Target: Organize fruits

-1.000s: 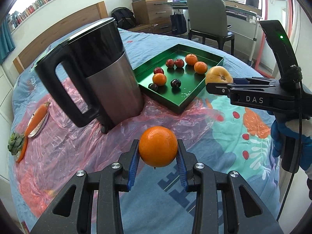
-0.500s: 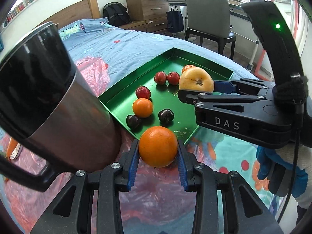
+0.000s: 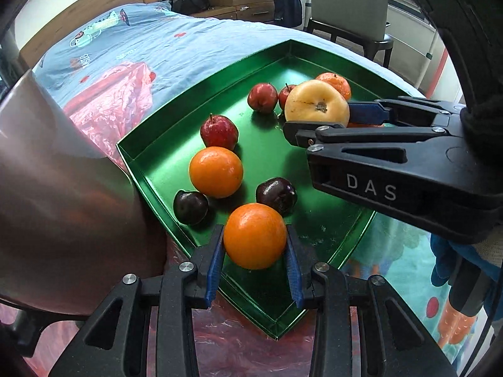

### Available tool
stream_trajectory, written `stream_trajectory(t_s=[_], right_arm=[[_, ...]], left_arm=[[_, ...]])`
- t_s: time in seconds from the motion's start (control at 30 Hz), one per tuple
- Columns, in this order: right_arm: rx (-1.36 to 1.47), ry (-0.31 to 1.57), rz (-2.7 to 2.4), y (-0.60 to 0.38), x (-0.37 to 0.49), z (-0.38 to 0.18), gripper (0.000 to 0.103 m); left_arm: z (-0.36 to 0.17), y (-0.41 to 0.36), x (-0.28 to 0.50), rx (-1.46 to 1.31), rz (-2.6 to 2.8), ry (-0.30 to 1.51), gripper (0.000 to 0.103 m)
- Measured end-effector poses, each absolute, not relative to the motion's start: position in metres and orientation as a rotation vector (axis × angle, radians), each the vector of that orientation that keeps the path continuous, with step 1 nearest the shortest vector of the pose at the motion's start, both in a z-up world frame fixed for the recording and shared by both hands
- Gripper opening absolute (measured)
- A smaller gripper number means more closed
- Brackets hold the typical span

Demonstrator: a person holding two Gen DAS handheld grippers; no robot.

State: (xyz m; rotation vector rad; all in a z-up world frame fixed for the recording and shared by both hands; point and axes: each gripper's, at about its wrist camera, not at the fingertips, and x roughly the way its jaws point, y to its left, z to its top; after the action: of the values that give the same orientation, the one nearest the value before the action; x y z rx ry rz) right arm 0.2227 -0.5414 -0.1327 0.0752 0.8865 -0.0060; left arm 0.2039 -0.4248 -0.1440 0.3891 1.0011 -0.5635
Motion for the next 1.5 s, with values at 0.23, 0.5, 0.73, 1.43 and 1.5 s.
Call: stream_trajectory(t_s=[0.23, 0.5, 0.73, 1.43, 1.5], right_arm=[[-0.009, 0.915, -0.007, -0.528, 0.232, -0.139, 0.067], [-0.007, 0.934, -0.024, -0.530, 0.234, -0.135, 0.068], [0.023, 0.890, -0.049, -0.536, 0.217, -0.110, 0.077], [0.063, 0.802, -0.017, -0.471, 0.111, -0.061, 0.103], [0.054, 0.799, -0.002, -0.458, 0.104, -0.059, 0.103]], left_arm=[[-0.150, -0.426, 0.205, 0.374, -0.573, 1.016, 0.032], [-0.137, -0.421, 0.203, 0.370, -0.569, 0.980, 0.046], [-0.111, -0.408, 0.188, 0.348, -0.575, 0.936, 0.053], [-0.054, -0.296, 0.102, 0.241, -0.461, 0.842, 0.077], [-0.051, -0.282, 0.096, 0.228, -0.439, 0.833, 0.085]])
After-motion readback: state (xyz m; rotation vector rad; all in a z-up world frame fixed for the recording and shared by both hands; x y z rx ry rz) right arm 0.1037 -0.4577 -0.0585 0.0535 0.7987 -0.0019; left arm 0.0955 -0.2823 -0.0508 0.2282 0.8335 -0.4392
